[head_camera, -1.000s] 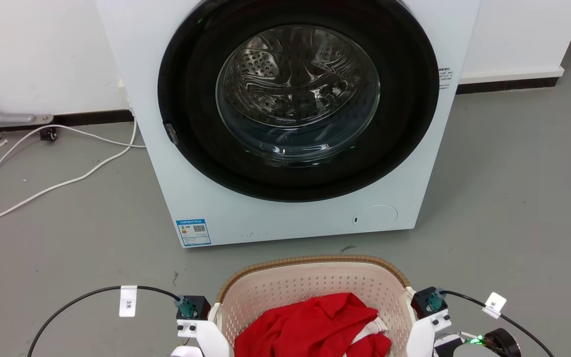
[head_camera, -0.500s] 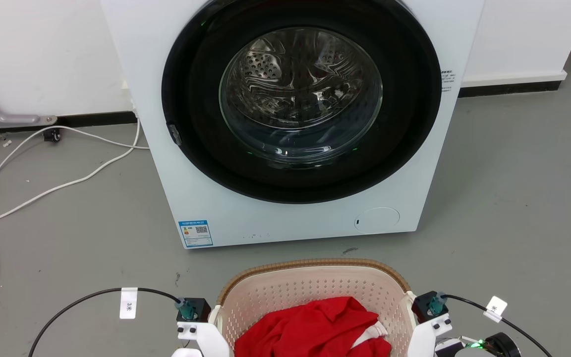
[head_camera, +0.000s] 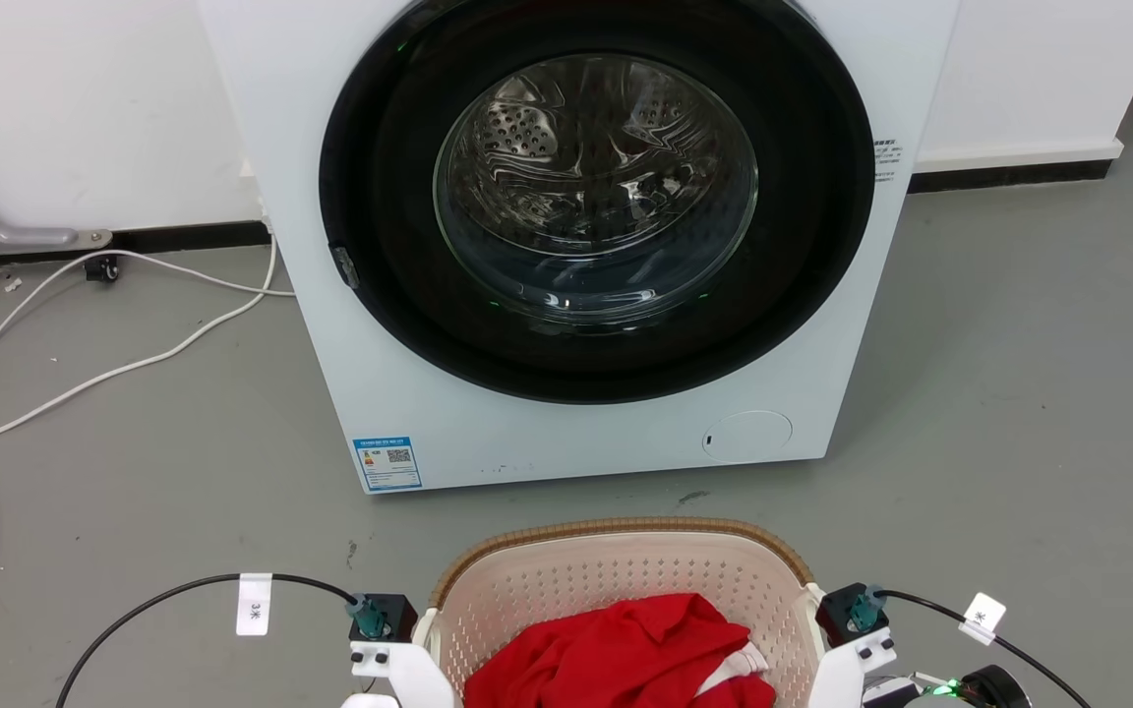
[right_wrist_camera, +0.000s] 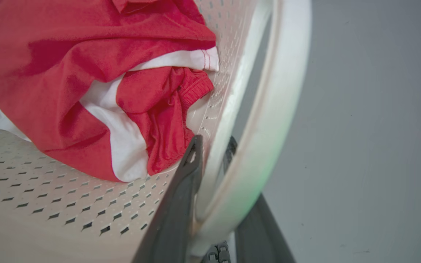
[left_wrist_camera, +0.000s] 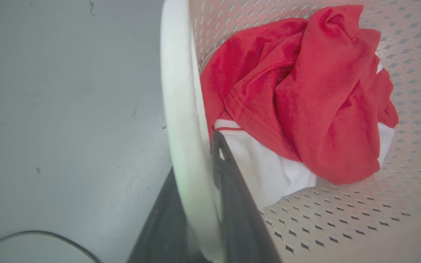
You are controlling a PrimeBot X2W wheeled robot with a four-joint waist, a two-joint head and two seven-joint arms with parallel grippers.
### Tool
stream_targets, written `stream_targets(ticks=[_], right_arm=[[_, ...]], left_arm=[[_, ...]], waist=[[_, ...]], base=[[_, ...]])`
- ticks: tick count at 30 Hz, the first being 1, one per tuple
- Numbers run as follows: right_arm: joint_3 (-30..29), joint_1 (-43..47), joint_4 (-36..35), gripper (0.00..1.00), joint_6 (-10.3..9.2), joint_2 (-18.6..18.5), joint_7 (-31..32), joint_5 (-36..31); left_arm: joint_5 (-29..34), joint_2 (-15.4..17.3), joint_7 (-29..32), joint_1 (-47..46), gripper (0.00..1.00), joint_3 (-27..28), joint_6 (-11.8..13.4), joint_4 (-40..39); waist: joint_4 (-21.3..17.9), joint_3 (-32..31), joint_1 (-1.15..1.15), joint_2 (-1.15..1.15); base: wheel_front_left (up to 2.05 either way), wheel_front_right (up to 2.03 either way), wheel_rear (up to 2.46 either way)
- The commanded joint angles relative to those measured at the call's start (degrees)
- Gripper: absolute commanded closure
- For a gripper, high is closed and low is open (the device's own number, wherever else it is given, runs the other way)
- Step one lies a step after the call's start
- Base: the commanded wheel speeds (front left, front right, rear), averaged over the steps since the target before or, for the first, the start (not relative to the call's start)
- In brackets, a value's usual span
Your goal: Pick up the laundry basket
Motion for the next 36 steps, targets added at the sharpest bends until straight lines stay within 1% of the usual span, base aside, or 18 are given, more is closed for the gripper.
stream_targets(ticks=[1,36], right_arm=[[0.7,-0.3,0.1,1.0,0.02,-0.4,-0.3,0.5],[7.2,-1.4,1.0,1.0,0.02,-0.6,-1.1,6.9]], left_arm=[[-0.2,0.3,-0.5,0.2,1.0,-0.2,-0.3,-0.1],[-2.9,0.6,-1.0,-0.2,1.0,-2.6,-0.3,0.4]], waist=[[0.0,0.0,0.0,0.0],[-0.2,-0.1,0.0,0.0]], base=[[0.0,0.0,0.0],[0.0,0.0,0.0]])
